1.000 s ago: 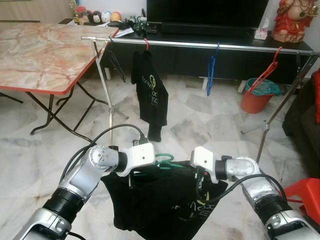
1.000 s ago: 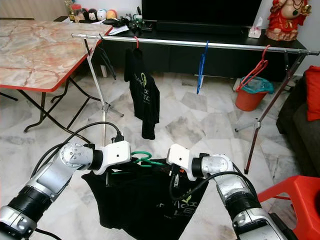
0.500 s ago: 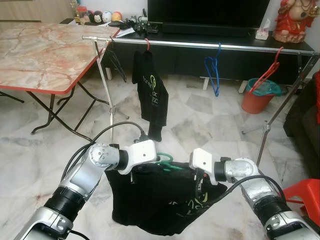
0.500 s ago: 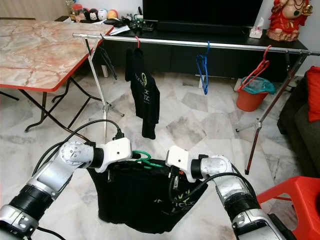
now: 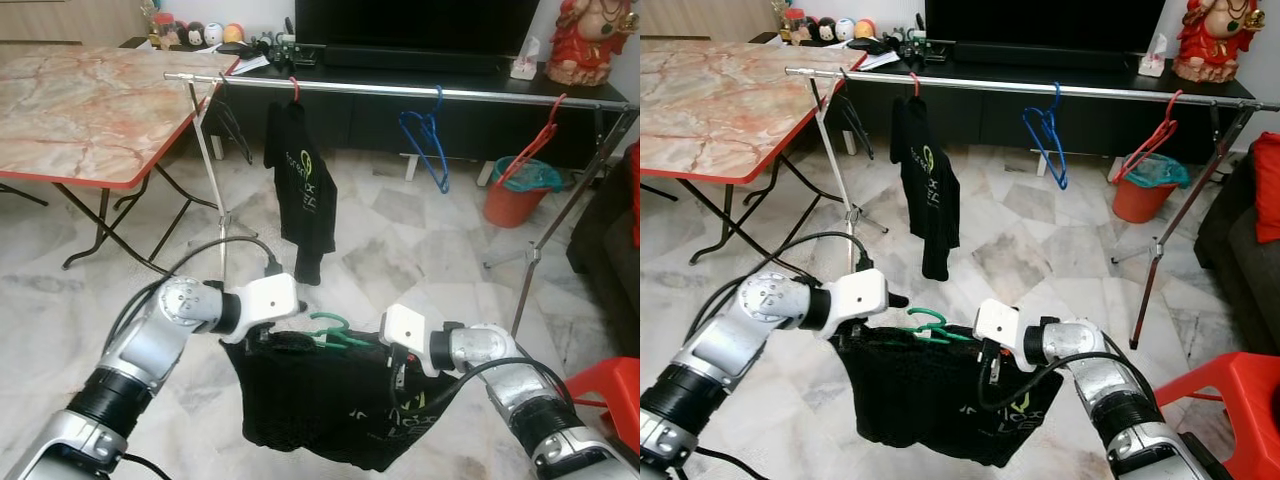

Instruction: Hang hanger

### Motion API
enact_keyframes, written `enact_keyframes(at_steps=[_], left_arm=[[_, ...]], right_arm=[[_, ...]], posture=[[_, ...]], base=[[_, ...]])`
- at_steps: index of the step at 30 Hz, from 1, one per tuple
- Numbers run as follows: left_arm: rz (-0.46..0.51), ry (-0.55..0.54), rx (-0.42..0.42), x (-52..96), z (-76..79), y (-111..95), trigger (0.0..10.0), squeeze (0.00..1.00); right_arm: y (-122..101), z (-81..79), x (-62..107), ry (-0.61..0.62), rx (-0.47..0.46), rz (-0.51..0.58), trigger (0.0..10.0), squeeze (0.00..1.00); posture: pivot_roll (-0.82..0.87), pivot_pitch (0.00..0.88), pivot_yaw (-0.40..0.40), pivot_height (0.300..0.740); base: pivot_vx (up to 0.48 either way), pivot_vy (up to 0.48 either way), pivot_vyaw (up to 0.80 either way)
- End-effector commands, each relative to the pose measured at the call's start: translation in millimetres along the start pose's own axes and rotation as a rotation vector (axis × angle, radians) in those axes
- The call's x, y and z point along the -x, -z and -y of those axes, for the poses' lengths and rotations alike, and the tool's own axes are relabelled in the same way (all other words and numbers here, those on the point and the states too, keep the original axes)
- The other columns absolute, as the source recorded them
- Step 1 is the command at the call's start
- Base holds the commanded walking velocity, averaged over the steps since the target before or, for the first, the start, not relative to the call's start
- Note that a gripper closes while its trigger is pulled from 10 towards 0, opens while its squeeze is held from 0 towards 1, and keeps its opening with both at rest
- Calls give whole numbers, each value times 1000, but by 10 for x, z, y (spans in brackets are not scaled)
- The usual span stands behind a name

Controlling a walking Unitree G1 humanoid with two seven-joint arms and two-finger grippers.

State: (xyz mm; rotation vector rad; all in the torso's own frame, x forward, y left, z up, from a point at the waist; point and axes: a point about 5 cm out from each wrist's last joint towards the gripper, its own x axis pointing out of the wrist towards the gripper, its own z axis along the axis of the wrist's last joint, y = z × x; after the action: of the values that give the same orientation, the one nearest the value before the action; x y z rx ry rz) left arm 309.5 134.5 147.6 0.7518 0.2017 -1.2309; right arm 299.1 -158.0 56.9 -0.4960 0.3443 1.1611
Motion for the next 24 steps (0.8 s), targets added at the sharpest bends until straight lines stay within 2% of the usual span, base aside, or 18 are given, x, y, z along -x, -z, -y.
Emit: enact_keyframes(at_steps=[1, 5, 6, 10, 11, 12, 13, 15, 17, 20, 21, 23, 24], left_arm=[[-19, -45, 27, 86, -50, 61, 10000, 1000], [-28, -136, 40, 146, -108, 110, 10000, 1000], [-25, -209, 57, 156, -142, 134, 10000, 0], [-31, -343, 113, 127, -160, 193, 10000, 0], [-31, -343, 113, 127, -160, 193, 10000, 0], [-41, -406, 151, 99, -162, 232, 10000, 0], [-41, -406, 151, 99, -162, 232, 10000, 0], [-46, -475, 198, 65, -172, 263, 10000, 0], [-25, -556, 256, 26, -195, 268, 10000, 0], [-2, -693, 418, 3, -262, 317, 10000, 0], [15, -765, 508, -11, -311, 334, 10000, 0], [30, -805, 581, -40, -340, 338, 10000, 0], [30, -805, 581, -40, -340, 338, 10000, 0]], right_arm=[[25, 46, 63, 54, -1, -4, 0, 0], [86, 50, 104, 112, -24, -16, 0, 0], [108, 52, 118, 144, -31, -22, 0, 0], [132, 91, 149, 258, -62, -19, 0, 0], [132, 91, 149, 258, -62, -19, 0, 0], [134, 110, 155, 313, -80, -12, 0, 0], [134, 110, 155, 313, -80, -12, 0, 0], [132, 110, 146, 345, -92, -5, 0, 0], [117, 95, 126, 379, -99, 7, 0, 0], [103, 78, 97, 422, -110, 17, 0, 0], [90, 63, 64, 439, -126, 31, 0, 0], [71, 37, 27, 444, -133, 43, 0, 0], [71, 37, 27, 444, -133, 43, 0, 0]], posture=[[-87, 0, -8, 740], [-88, 0, -6, 740], [-90, 0, -5, 740], [-91, 0, -7, 740], [-91, 0, -7, 740], [-91, 0, -7, 740], [-91, 0, -7, 740], [-94, 0, -7, 740], [-94, 0, -7, 740], [-108, 0, -6, 740], [-109, 0, -7, 740], [-108, 0, -7, 740], [-108, 0, -7, 740]], base=[[0, 0, 0], [0, 0, 0], [0, 0, 0], [0, 0, 0], [0, 0, 0], [0, 0, 0], [0, 0, 0], [0, 0, 0], [0, 0, 0], [0, 0, 0], [0, 0, 0], [0, 0, 0], [0, 0, 0]])
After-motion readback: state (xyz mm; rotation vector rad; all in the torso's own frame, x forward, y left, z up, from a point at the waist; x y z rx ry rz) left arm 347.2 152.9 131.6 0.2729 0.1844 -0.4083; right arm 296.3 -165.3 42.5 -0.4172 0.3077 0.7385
